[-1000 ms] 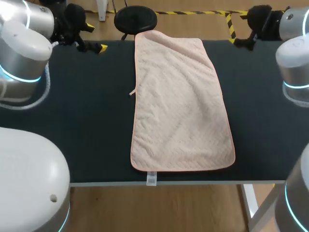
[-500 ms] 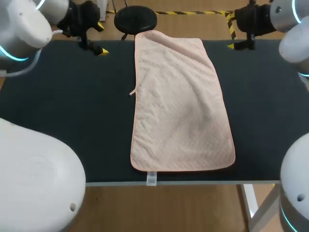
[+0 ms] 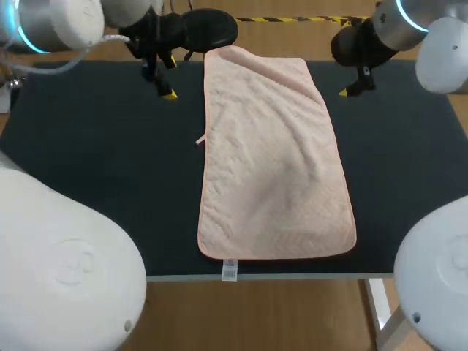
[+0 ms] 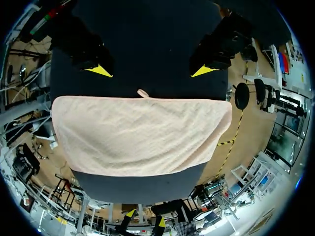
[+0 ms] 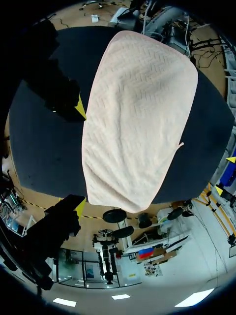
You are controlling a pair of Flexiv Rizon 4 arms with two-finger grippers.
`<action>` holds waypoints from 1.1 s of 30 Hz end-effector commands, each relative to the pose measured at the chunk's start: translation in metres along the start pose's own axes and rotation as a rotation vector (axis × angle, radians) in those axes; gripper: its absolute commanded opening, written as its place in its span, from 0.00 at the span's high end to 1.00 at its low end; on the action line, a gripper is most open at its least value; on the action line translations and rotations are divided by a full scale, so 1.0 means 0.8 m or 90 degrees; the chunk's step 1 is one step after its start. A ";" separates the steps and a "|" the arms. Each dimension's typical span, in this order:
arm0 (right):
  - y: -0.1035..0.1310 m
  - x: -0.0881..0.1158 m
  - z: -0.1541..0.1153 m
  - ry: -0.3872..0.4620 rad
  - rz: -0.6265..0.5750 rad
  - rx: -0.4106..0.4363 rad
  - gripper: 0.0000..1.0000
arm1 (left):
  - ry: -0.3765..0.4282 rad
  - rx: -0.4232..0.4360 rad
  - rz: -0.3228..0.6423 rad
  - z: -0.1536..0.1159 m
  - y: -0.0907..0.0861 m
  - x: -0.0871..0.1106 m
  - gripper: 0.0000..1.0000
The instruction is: Fold the towel
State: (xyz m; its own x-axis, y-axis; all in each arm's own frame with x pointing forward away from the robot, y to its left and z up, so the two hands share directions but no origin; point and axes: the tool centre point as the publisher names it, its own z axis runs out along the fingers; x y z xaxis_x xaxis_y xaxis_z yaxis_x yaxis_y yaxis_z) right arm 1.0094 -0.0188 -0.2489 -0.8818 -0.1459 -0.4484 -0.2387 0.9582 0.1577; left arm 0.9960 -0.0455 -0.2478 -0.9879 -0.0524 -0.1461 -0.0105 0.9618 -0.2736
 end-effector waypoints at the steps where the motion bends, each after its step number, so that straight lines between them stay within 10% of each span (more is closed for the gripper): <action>1: 0.007 0.000 0.012 0.113 0.002 0.190 0.00 | -0.014 -0.078 0.006 0.018 -0.011 0.005 0.00; 33: -0.016 0.075 0.117 0.155 0.060 0.163 0.00 | 0.021 -0.083 0.016 0.155 -0.018 0.012 0.00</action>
State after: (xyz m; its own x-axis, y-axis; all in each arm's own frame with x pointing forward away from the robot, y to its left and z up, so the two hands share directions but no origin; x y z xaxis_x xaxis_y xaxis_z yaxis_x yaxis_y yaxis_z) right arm 0.9906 -0.0147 -0.3480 -0.9725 -0.0773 -0.2197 -0.0639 0.9957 -0.0674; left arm 0.9985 -0.0889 -0.3516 -0.9914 -0.0211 -0.1290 -0.0023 0.9895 -0.1444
